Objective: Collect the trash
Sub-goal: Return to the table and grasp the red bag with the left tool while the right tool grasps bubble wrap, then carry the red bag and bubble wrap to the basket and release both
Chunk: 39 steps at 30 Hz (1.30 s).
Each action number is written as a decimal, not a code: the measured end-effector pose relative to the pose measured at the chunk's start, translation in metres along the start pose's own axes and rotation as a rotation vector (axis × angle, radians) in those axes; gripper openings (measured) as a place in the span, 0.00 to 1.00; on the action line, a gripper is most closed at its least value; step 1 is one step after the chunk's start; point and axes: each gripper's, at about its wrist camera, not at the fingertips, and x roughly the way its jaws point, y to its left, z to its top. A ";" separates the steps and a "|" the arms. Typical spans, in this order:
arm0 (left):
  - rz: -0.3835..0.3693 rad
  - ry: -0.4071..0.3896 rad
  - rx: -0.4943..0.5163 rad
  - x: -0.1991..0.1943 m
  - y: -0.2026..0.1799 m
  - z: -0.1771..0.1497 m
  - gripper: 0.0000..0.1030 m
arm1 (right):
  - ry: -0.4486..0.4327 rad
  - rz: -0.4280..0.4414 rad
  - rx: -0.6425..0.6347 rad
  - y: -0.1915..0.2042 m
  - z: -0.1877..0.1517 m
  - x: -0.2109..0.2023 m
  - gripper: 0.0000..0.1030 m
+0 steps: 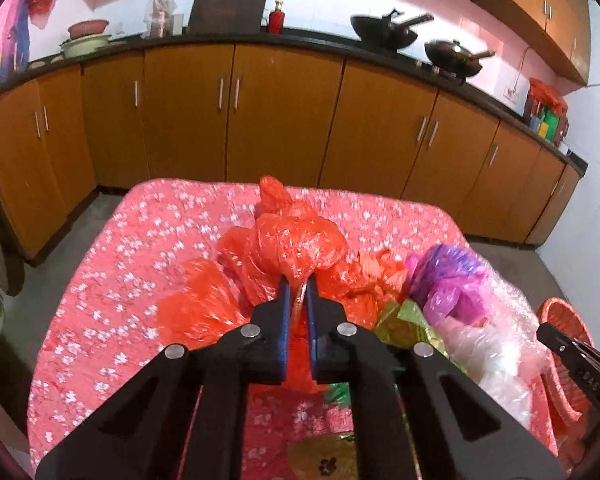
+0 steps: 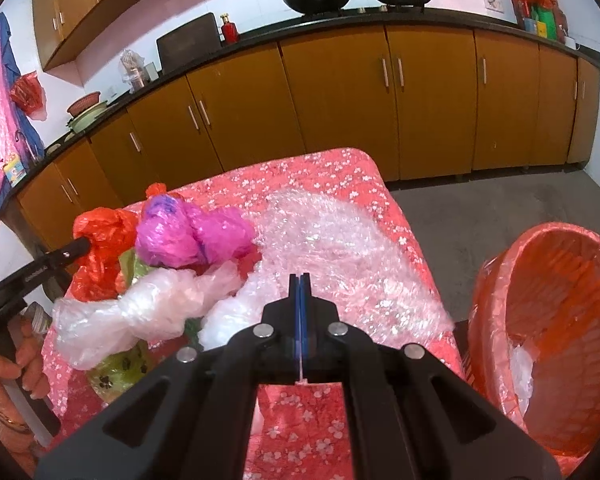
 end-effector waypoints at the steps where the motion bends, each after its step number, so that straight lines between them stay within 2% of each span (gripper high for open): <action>1: 0.002 -0.018 0.004 -0.006 0.001 0.003 0.07 | -0.006 0.002 0.001 0.000 0.001 -0.003 0.02; 10: -0.005 -0.108 0.011 -0.044 0.011 0.017 0.07 | -0.065 0.016 0.013 -0.004 0.013 -0.029 0.02; 24: -0.026 -0.131 0.016 -0.065 0.002 0.017 0.07 | -0.128 0.070 -0.001 0.007 0.025 -0.065 0.02; 39: -0.103 -0.129 0.086 -0.075 -0.045 0.016 0.07 | -0.184 0.021 0.007 -0.010 0.028 -0.097 0.02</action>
